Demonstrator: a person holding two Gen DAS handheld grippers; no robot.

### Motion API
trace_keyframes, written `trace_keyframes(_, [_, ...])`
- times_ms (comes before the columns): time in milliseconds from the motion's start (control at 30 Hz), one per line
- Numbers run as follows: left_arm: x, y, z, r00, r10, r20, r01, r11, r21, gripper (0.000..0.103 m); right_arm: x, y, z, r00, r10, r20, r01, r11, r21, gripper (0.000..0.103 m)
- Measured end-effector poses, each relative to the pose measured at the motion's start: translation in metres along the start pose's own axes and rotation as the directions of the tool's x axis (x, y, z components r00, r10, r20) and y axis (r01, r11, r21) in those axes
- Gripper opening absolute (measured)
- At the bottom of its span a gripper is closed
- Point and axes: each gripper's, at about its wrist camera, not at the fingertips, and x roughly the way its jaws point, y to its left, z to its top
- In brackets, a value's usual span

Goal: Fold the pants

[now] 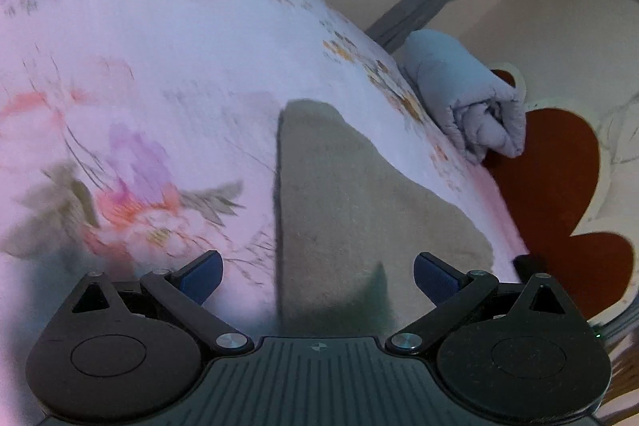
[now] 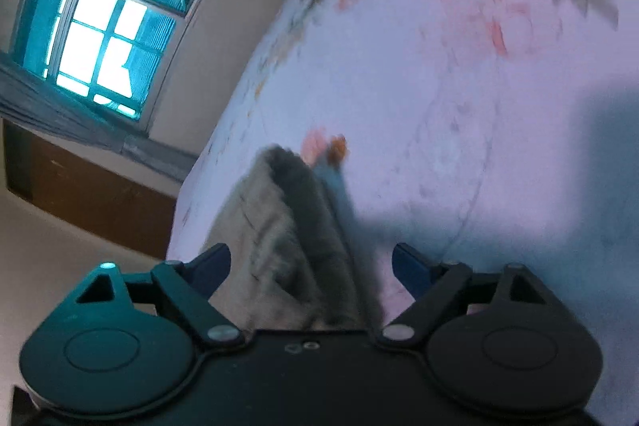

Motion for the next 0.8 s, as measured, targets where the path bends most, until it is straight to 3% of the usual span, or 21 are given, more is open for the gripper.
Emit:
trace_keyframes(167, [0.021,0.006,0.002,0.993,-0.110,-0.048,0.106,0.991,-0.087,0.101,0.014,0.000,0.003,0.992,0.074,-0.100,-0.076,0.997,-0.021,0.079])
trace_keyframes(300, [0.044,0.011,0.005,0.980,-0.182,-0.077,0.169,0.975,-0.147,0.101,0.034,0.005,0.006,0.972,0.113,-0.205,-0.119,0.993,-0.019,0.078])
trace_keyframes(400, [0.059,0.018,0.010,0.969,-0.236,-0.079,0.217,0.956,-0.196,0.101,0.038,0.001,0.013,0.957,0.173,-0.232,-0.169,0.985,0.040,0.077])
trace_keyframes(467, [0.067,0.023,0.014,0.961,-0.267,-0.077,0.243,0.941,-0.238,0.101,0.042,-0.006,0.019,0.949,0.204,-0.239,-0.190,0.978,0.083,0.071])
trace_keyframes(533, [0.074,0.025,0.017,0.959,-0.272,-0.076,0.246,0.936,-0.251,0.101,0.046,-0.011,0.024,0.948,0.197,-0.250,-0.178,0.979,0.097,0.054])
trace_keyframes(633, [0.079,0.025,0.016,0.960,-0.271,-0.071,0.246,0.937,-0.248,0.099,0.050,-0.016,0.029,0.933,0.219,-0.287,-0.197,0.975,0.105,0.052])
trace_keyframes(667, [0.081,0.022,0.014,0.964,-0.256,-0.076,0.233,0.946,-0.228,0.095,0.050,-0.015,0.029,0.929,0.220,-0.297,-0.199,0.975,0.102,0.052])
trace_keyframes(767, [0.084,0.023,0.014,0.967,-0.237,-0.097,0.212,0.953,-0.215,0.068,0.055,-0.007,0.033,0.917,0.222,-0.332,-0.206,0.975,0.083,0.056])
trace_keyframes(800, [0.087,0.027,0.014,0.965,-0.240,-0.106,0.209,0.948,-0.241,0.047,0.057,-0.005,0.033,0.911,0.224,-0.345,-0.211,0.974,0.076,0.057])
